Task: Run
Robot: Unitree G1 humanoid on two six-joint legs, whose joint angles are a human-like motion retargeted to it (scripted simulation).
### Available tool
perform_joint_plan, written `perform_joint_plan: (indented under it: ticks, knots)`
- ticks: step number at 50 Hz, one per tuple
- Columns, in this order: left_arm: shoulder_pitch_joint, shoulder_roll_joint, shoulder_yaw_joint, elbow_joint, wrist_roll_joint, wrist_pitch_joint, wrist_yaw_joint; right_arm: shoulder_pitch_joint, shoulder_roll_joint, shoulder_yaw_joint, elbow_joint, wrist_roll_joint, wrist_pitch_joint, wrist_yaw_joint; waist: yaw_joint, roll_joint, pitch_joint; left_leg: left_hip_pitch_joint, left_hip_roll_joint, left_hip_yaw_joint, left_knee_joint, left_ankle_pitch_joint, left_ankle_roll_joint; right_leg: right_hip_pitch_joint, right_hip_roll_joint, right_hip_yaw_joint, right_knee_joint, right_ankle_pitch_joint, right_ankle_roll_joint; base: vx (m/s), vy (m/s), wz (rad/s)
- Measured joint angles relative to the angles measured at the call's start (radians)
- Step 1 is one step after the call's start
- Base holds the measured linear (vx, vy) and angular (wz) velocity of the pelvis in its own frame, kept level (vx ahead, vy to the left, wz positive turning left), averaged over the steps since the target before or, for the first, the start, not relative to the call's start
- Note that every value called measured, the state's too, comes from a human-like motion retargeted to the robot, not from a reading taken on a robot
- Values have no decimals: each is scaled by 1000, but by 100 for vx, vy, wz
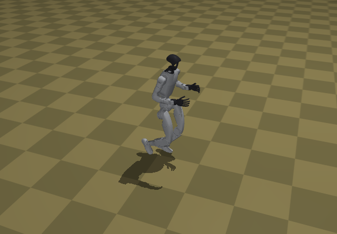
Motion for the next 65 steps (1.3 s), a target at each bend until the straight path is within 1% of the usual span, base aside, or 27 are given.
perform_joint_plan:
  ticks: [3, 5, 7, 9, 12, 13, 15, 17, 18, 22, 24, 25, 28, 30, 32, 35, 39, 40, 42, 44, 45, 48, 52, 55, 58, 62, 65]
  knots:
    - [-81, 19, 71, -58, 96, 4, 64, 78, 3, -14, 60, -81, 44, 11, -39, -19, 23, 37, -66, -45, 40, -177, 74, -72, -58, 33, 226, -79, -26, 5, 6, 25]
    - [-183, 41, 103, -78, 148, 27, 114, 103, 1, -19, 105, -137, 72, 23, -68, -17, 32, 66, -75, -75, 21, -211, 87, -154, -71, 44, 298, -129, -64, 2, 3, 10]
    - [-237, 41, 103, -91, 142, 31, 128, 148, -9, -19, 103, -139, 75, 47, -99, 2, 16, 111, -61, -107, -46, -128, 46, -221, -60, 28, 247, -158, -105, 3, 0, 4]
    - [-244, 32, 82, -98, 119, 16, 110, 192, -20, -13, 78, -102, 69, 72, -135, 21, -13, 151, -29, -130, -117, 20, -28, -258, -26, -1, 99, -152, -122, 5, -4, 12]
    - [-212, 24, 28, -89, 92, -22, 59, 223, -31, 5, 39, -23, 63, 96, -174, 49, -55, 157, 48, -138, -122, 247, -144, -264, 71, -26, -186, -90, -99, 1, -6, 16]
    - [-199, 28, 1, -80, 86, -31, 47, 221, -35, 10, 29, -1, 61, 96, -176, 62, -63, 144, 82, -135, -73, 293, -171, -257, 113, -28, -273, -68, -86, -2, -6, 6]
    - [-176, 40, -51, -56, 75, -29, 23, 197, -39, 16, 6, 26, 54, 75, -168, 87, -68, 118, 156, -125, 73, 315, -189, -229, 190, -34, -396, -38, -69, -3, -6, -1]
    - [-151, 46, -90, -27, 69, -10, 5, 154, -47, 10, -21, 23, 41, 25, -145, 96, -66, 99, 216, -106, 246, 288, -166, -196, 231, -39, -414, -62, -81, -3, -6, -5]
    - [-132, 45, -104, -11, 71, 2, -1, 130, -54, 3, -34, 7, 32, -1, -132, 96, -64, 91, 242, -96, 335, 262, -148, -182, 244, -39, -393, -100, -96, -3, -6, -9]
    - [-105, 34, -118, 81, 100, 59, -21, -38, -90, -36, -22, -106, 33, -125, -68, 98, -31, 40, 326, -83, 606, 116, -67, -134, 270, -42, -290, -346, -199, -2, -3, -13]
    - [-117, 23, -104, 118, 110, 70, -40, -138, -96, -46, 17, -138, 47, -163, -32, 95, -11, -16, 338, -68, 627, 64, -27, -107, 260, -39, -289, -405, -214, -2, -1, -19]
    - [-117, 17, -94, 126, 109, 70, -52, -173, -92, -45, 30, -137, 49, -169, -14, 90, -8, -49, 334, -56, 605, 49, -12, -89, 252, -36, -308, -403, -209, 0, 0, 0]
    - [-72, 23, -66, 94, 91, 50, -82, -168, -56, -17, 25, -71, 33, -110, 30, 61, -29, -105, 281, -3, 387, 63, -24, -15, 214, -15, -410, -235, -122, 2, 4, -7]
    - [-38, 23, -52, 64, 78, 33, -100, -134, -35, 10, 13, -35, 29, -62, 47, 35, -46, -117, 220, 29, 196, 82, -47, 10, 175, -1, -424, -112, -49, 4, 8, -7]
    - [-17, 19, -39, 28, 67, 18, -104, -105, -23, 29, 3, -34, 19, -25, 45, 1, -56, -115, 140, 56, 13, 103, -63, 21, 114, 1, -355, -34, 6, 3, 8, 4]
    - [-15, 5, -7, -25, 67, 13, -76, -73, -12, 39, -8, -50, 6, 8, 31, -40, -56, -100, 34, 66, -133, 95, -41, 38, 35, -1, -194, 7, 33, 3, 7, 6]
    - [-62, 6, 61, -72, 157, 5, -3, -12, 4, 33, 22, -116, 16, 9, 6, -74, -34, -88, -52, 33, -16, -74, 61, 26, -36, 23, 89, -32, 33, 2, 3, -3]
    - [-87, 12, 81, -77, 195, 8, 23, 1, 7, 31, 42, -142, 24, 6, -3, -80, -26, -82, -66, 25, 22, -130, 87, 10, -54, 29, 157, -55, 26, 0, 0, 0]
    - [-159, 29, 104, -76, 253, 21, 75, 25, 5, 34, 95, -191, 44, 3, -23, -80, -15, -55, -72, 5, 57, -202, 111, -52, -77, 39, 247, -114, -12, 1, 2, -10]
    - [-248, 38, 108, -60, 260, 34, 120, 40, -8, 40, 136, -206, 51, 11, -47, -58, -15, -3, -57, -24, 18, -192, 90, -138, -80, 32, 259, -162, -67, 3, 3, -28]
    - [-277, 36, 105, -56, 252, 33, 132, 57, -18, 43, 144, -201, 49, 20, -60, -45, -20, 31, -47, -40, -16, -166, 68, -179, -78, 24, 241, -183, -93, 4, 1, -35]
    - [-295, 18, 81, -53, 212, 10, 123, 122, -47, 56, 126, -146, 33, 46, -115, -5, -54, 138, 0, -79, -148, 5, -36, -265, -36, -24, 53, -204, -136, 5, -3, -41]
    - [-258, 15, 14, -32, 190, -39, 77, 179, -61, 73, 99, -57, 23, 62, -160, 52, -100, 211, 105, -94, -178, 250, -176, -306, 96, -76, -305, -147, -124, 3, -6, -61]
    - [-226, 29, -53, -5, 174, -52, 41, 192, -51, 71, 79, -7, 18, 59, -158, 97, -110, 223, 196, -92, -26, 324, -221, -293, 208, -99, -504, -98, -109, -1, -6, -78]
    - [-174, 30, -102, 31, 153, -27, -1, 185, -45, 50, 48, 1, 6, 35, -143, 111, -103, 238, 251, -83, 183, 315, -204, -278, 257, -105, -471, -135, -143, -1, -5, -72]
    - [-107, 27, -124, 124, 125, 33, -56, 130, -53, -13, 25, -56, 2, -29, -94, 113, -67, 223, 308, -88, 452, 245, -151, -237, 284, -100, -289, -325, -252, 0, -5, -67]
    - [-73, 34, -96, 198, 127, 70, -97, 47, -66, -69, 35, -116, 27, -78, -32, 97, -33, 132, 343, -79, 590, 159, -75, -183, 271, -81, -231, -453, -293, -1, -4, -69]
